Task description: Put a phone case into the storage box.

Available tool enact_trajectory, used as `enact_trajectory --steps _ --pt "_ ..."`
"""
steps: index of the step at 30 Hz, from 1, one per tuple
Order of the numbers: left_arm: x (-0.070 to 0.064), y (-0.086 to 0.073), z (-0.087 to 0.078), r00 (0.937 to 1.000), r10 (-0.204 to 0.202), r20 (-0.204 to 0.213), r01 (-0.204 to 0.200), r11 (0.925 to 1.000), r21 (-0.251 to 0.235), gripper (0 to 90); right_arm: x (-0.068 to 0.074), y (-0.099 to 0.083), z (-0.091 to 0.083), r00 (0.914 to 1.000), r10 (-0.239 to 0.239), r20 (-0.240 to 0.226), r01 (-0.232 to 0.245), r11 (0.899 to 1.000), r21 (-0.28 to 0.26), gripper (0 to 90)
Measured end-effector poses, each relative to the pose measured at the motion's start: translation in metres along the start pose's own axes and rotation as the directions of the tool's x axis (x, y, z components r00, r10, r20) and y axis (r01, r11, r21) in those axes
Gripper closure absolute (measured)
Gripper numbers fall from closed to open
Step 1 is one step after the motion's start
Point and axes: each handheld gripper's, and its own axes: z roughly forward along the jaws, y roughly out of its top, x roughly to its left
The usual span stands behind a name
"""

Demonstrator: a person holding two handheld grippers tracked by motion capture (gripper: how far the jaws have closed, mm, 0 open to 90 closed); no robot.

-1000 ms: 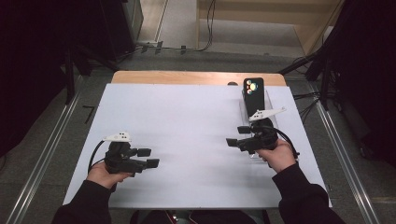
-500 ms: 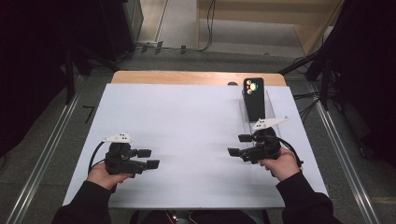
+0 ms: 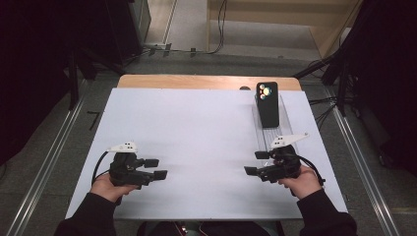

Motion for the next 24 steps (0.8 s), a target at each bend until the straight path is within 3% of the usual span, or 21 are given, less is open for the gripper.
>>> enact_trajectory --steps 11,24 --pt "-0.002 -0.004 -0.004 1.0 0.005 0.0 -0.005 1.0 -0.006 32.1 0.005 -0.016 -0.002 0.9994 -0.031 -0.015 0.031 0.999 0.029 22.1" --pt "-0.005 -0.008 -0.007 0.9999 0.014 0.004 -0.014 0.9999 -0.003 32.2 -0.002 -0.03 -0.013 0.9998 -0.019 -0.005 0.02 1.0 0.024 22.0"
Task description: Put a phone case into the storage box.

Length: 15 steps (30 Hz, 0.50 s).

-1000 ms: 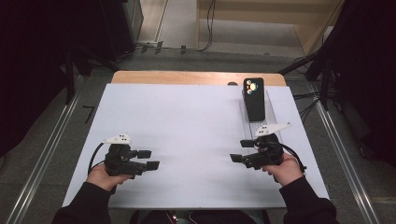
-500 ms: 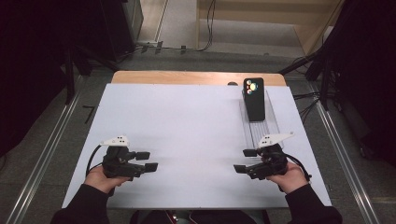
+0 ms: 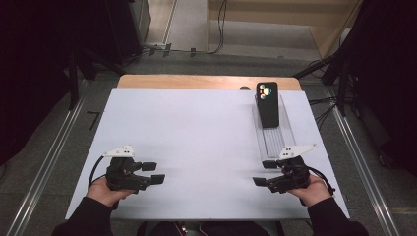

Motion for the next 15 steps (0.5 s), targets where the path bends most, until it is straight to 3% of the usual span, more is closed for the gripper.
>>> enact_trajectory --steps 15 --pt "-0.0012 -0.0011 0.0002 1.0 0.002 0.001 -0.002 1.0 0.006 32.1 -0.0037 -0.005 0.0005 1.0 -0.002 0.005 0.001 1.0 0.009 22.1"
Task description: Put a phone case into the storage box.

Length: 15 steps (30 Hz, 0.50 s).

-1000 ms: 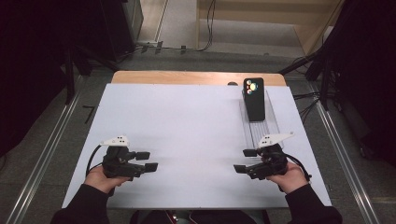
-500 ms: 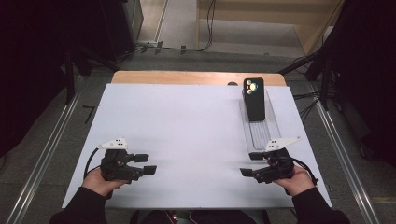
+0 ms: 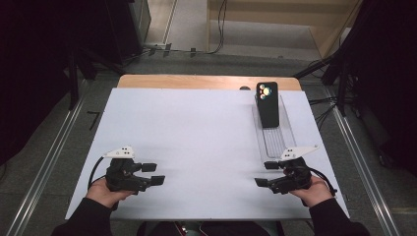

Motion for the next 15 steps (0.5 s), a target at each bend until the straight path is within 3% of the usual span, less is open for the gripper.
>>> enact_trajectory --steps 15 --pt "0.0007 0.0001 -0.001 1.0 0.004 0.0 -0.004 1.0 -0.002 32.2 -0.0014 -0.0012 -0.0001 1.0 0.004 0.002 -0.004 1.0 0.003 22.0"
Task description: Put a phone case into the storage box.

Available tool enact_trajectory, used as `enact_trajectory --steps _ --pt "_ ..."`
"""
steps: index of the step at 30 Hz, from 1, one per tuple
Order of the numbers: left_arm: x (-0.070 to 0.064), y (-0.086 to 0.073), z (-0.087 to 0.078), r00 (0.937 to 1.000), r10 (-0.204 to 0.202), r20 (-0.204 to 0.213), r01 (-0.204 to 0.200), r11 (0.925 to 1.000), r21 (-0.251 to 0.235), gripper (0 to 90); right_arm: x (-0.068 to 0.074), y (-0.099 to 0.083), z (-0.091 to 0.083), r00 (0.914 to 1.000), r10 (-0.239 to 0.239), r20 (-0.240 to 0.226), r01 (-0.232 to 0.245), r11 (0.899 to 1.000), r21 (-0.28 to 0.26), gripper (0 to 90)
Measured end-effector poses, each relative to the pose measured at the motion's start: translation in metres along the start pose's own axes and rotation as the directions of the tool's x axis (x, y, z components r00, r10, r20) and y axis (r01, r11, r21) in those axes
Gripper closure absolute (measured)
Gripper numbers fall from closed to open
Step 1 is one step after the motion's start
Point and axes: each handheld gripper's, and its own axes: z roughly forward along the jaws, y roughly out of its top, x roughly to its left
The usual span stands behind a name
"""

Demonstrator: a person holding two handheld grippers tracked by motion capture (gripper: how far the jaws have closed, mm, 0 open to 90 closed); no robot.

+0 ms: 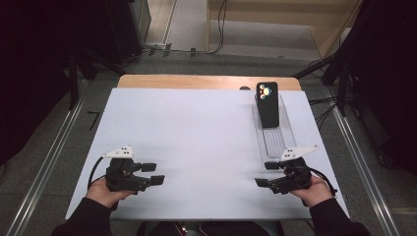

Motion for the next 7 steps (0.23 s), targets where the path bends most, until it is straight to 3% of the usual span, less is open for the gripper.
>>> enact_trajectory --steps 7 --pt "0.0003 0.0002 0.0001 1.0 -0.002 0.001 0.002 1.0 0.0 32.1 -0.0019 -0.0001 0.0006 1.0 0.008 -0.005 -0.008 1.0 0.001 21.7"
